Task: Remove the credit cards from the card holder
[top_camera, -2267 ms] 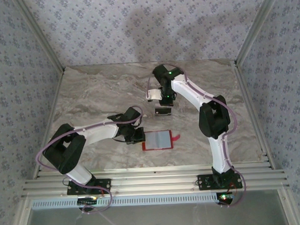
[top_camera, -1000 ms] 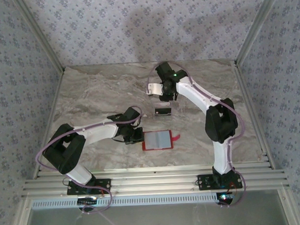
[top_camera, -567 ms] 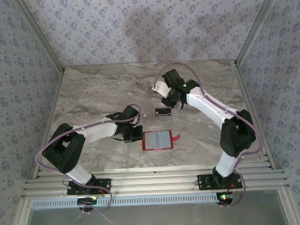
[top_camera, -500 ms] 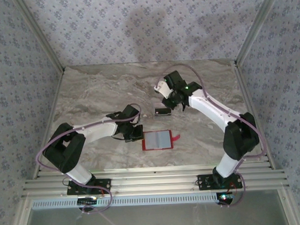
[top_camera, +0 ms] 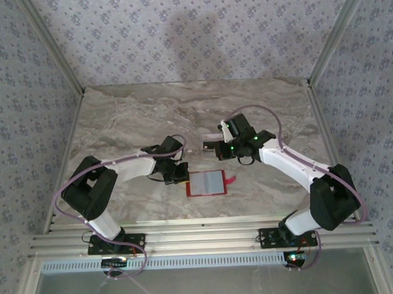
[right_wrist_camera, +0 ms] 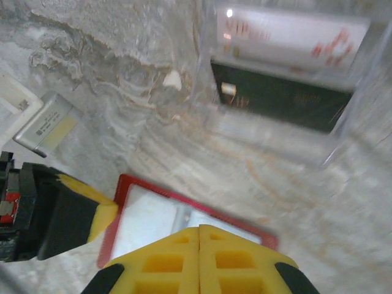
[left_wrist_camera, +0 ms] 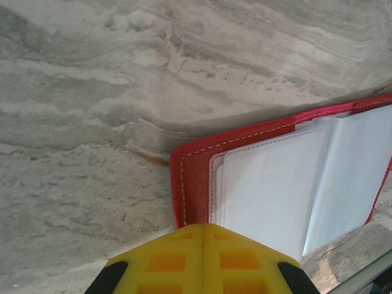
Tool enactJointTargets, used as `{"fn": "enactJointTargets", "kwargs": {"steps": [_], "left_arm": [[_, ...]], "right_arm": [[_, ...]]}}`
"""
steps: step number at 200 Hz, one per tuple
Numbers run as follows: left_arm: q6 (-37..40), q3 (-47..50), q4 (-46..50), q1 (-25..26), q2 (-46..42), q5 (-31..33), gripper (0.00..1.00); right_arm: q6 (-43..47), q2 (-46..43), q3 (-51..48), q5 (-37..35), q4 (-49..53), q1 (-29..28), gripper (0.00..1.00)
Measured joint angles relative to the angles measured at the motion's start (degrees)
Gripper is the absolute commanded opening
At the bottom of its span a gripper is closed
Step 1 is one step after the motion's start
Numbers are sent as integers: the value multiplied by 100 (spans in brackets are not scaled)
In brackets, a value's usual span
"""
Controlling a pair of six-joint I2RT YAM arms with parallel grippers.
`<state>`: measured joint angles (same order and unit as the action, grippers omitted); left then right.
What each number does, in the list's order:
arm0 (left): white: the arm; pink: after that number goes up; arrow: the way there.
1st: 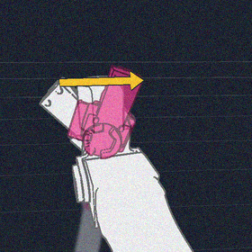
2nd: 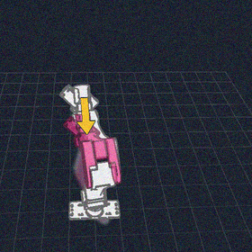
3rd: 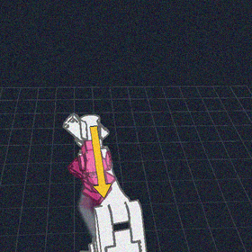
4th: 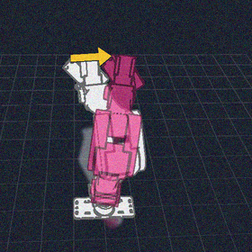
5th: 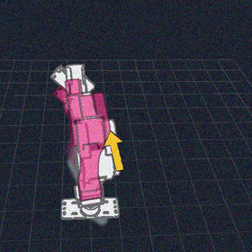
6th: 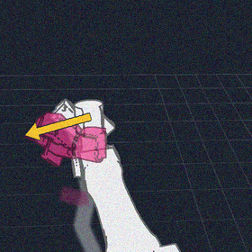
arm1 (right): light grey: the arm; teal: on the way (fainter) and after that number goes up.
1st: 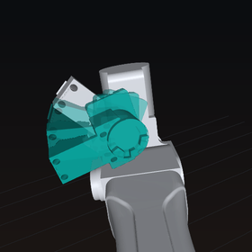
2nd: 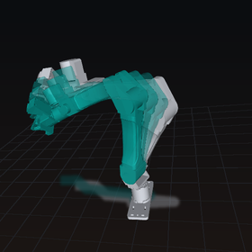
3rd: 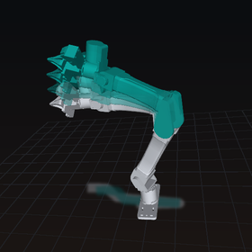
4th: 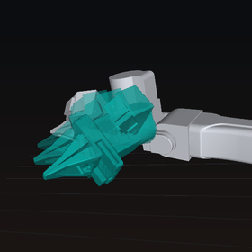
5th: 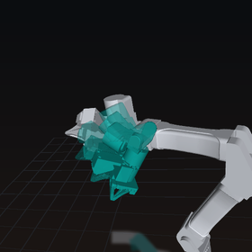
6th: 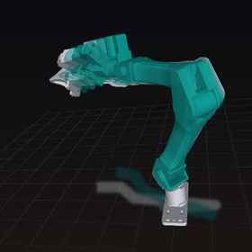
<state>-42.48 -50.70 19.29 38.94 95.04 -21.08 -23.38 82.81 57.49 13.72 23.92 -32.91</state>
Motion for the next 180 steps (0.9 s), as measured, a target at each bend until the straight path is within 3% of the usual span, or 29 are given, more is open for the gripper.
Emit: {"fn": "enactJointTargets", "kwargs": {"steps": [58,180], "left_arm": [[46,125,-162,-35,109,-107,4],[87,251,-367,-109,107,-293,2]], "right_arm": [[-1294,208,-361,610,-466,-514,7],[-2319,1506,-557,1167,-1478,-1213,3]]}}
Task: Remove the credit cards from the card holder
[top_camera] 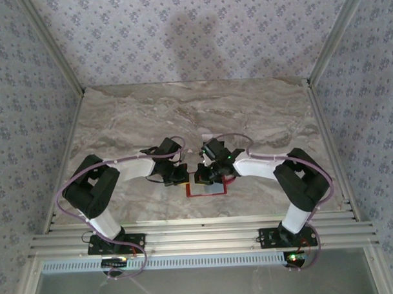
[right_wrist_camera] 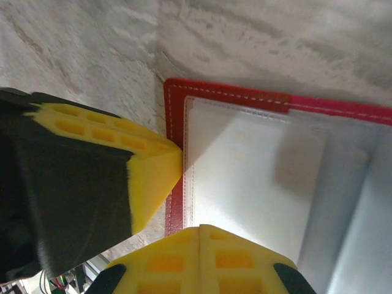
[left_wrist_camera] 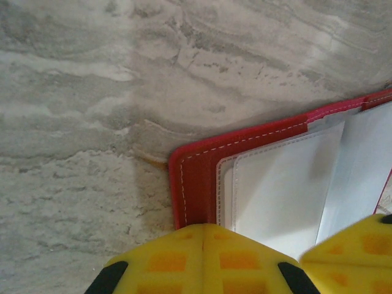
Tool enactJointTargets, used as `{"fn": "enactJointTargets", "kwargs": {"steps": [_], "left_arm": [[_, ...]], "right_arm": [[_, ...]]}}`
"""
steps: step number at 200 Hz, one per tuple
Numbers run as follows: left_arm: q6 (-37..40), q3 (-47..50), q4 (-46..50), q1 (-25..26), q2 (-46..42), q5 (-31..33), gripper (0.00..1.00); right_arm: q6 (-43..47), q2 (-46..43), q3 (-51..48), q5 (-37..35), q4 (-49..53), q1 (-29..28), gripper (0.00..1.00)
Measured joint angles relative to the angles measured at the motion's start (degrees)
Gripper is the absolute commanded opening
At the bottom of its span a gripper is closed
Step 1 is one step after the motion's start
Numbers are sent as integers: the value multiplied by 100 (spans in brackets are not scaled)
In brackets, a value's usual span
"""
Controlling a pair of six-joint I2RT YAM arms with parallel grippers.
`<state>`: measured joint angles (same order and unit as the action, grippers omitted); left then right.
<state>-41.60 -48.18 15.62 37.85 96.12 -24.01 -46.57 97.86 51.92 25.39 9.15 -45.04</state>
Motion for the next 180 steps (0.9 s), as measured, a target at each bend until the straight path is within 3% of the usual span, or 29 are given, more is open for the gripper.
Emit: {"fn": "enactJointTargets", "kwargs": {"steps": [50,96,180], "left_arm": [[0,9,-20,-2,0,-7,2],[0,42,-66,-15,-13,-28,2],[0,42,-68,-15,-13,-28,2]], "right_arm": [[-118,345,59,103,-232,-107,4],[-166,391,96,85,-245,-125,13],[138,332,461,-461,695,-162,26]]}}
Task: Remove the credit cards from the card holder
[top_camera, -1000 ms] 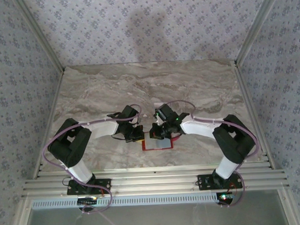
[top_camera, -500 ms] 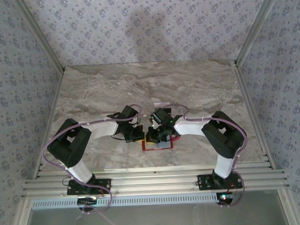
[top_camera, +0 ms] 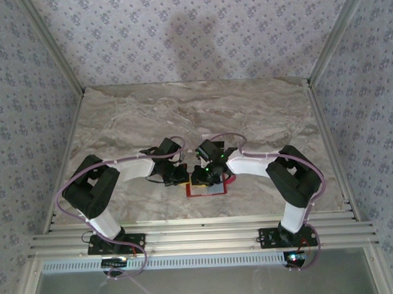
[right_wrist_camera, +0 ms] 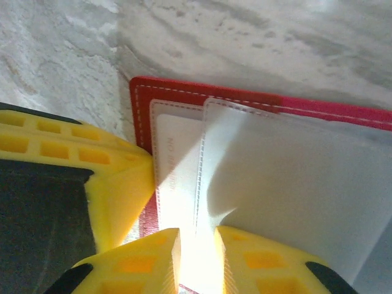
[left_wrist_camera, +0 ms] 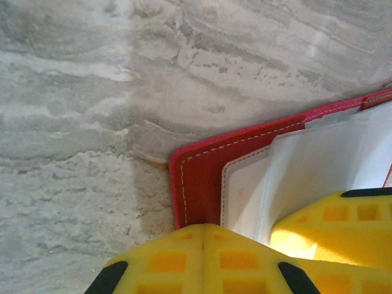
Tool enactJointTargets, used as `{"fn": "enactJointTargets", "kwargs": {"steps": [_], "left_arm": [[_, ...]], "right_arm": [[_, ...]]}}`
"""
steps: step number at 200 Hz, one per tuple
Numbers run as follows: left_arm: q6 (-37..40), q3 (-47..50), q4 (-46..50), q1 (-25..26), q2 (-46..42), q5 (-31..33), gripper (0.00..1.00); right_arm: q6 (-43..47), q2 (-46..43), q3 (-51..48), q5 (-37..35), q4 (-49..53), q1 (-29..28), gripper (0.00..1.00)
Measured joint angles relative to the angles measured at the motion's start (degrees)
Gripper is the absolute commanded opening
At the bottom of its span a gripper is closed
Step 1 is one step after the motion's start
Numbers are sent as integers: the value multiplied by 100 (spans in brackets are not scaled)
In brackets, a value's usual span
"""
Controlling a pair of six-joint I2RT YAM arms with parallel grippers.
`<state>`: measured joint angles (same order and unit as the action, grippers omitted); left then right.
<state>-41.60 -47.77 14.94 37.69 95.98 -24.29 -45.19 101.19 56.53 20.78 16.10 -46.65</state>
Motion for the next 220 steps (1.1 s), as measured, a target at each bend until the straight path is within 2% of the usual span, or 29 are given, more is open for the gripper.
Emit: {"fn": "enactJointTargets", "kwargs": {"steps": [23,56,97,139,180,220], "left_arm": [[0,0,2,0,0,0,2],[0,0,2,0,0,0,2],[7,-2,4,-9,4,-20,2],[28,-72,87,-11,48,-39,2],[66,-166,219,-11,90,-37,2],[109,-243,330,-9,125,-33,2]], "right_arm": [[96,-63,55,-221,308,0,28],[214,-179,96,-509,660,0,38],[330,-306,168,-914,1126,-28,42],[549,-452,365,-1626,1818,-142,50],[597,-619,415,-2181,2361,-164,50],[695,-750,415,-2623,2802,-157,43]]}}
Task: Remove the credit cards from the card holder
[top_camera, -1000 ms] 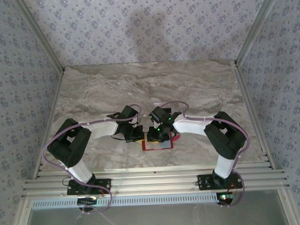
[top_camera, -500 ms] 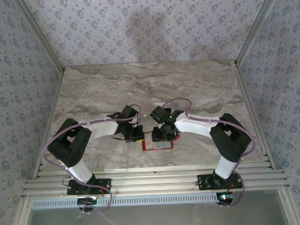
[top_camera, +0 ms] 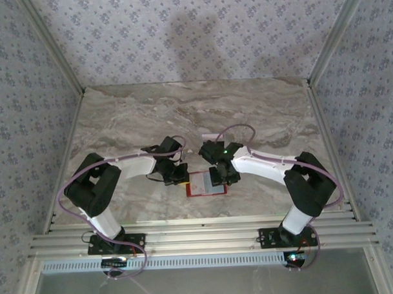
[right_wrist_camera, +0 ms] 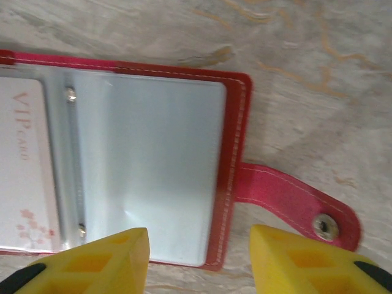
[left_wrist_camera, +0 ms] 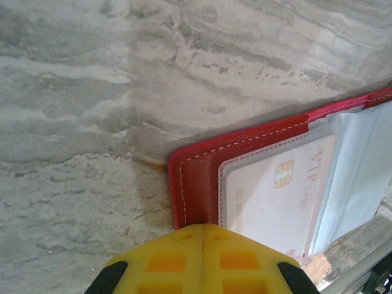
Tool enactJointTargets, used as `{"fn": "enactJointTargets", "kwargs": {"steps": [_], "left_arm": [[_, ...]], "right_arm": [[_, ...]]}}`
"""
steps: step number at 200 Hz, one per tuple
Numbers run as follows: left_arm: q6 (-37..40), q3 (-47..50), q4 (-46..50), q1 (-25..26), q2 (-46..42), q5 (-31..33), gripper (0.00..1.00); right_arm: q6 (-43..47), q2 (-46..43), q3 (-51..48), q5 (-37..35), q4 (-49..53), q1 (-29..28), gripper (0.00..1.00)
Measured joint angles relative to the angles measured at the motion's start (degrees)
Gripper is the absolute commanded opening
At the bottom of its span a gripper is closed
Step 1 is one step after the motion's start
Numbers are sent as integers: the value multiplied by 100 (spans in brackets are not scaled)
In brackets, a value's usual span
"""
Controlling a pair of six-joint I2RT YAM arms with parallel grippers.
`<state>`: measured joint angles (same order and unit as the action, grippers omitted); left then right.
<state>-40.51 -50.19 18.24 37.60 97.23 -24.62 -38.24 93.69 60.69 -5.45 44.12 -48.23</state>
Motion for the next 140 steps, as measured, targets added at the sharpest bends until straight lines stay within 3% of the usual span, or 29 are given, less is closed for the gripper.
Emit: {"fn": "enactJointTargets", "kwargs": {"steps": [45,78,140], "left_arm": [[7,-76,120,26,4,20,3],[17,-133,177,76,4,33,3],[15,-155,240,192,-7,66,3]], "right_arm": [[35,-535,-214,42,-166,164,34],[9,-859,-774,901,-1115,450,28],[-181,-612,-1137,2380,-2636,599,24]]}}
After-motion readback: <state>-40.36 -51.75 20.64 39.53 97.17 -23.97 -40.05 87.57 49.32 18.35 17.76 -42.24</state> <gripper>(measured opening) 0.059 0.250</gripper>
